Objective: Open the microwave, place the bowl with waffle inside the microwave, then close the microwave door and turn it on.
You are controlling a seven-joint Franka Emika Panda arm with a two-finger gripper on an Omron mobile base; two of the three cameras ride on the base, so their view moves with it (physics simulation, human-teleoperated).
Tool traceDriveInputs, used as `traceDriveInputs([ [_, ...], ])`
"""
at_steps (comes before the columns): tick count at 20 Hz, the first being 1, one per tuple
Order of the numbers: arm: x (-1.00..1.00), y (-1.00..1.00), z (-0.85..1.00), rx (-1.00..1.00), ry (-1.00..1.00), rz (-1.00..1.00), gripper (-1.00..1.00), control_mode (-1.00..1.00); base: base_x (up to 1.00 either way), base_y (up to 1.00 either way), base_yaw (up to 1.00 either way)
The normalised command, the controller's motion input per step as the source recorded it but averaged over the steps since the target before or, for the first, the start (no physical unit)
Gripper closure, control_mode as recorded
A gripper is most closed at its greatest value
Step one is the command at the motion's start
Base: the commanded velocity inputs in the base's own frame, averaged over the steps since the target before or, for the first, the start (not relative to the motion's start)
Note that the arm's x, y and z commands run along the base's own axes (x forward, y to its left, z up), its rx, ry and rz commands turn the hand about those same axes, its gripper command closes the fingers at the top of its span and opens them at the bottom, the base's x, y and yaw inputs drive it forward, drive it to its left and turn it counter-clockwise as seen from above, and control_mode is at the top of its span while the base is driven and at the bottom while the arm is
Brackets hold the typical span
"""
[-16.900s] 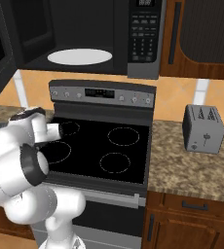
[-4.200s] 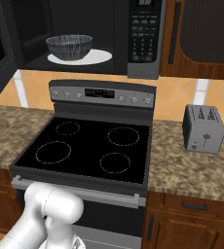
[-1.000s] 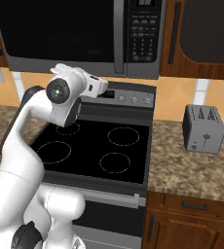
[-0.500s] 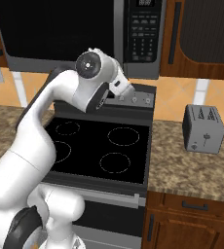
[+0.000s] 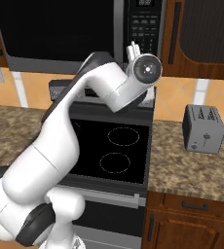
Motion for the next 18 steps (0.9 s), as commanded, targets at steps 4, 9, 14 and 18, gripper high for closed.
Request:
traceDriveInputs([
  [4, 0.05, 0.07, 0.06, 0.80, -0.10, -0.01, 1.00, -1.00, 0.00, 0.00, 0.00],
  [9, 0.20, 0.42, 0.04, 0.23, -0.44, -0.01, 1.00, -1.00, 0.00, 0.00, 0.00],
  [14, 0.48, 0.35, -0.04, -0.02, -0.23, -0.07, 1.00, -1.00, 0.00, 0.00, 0.00],
  [18, 0.32, 0.00, -0.03, 0.00, 0.03, -0.02, 1.00, -1.00, 0.00, 0.00, 0.00],
])
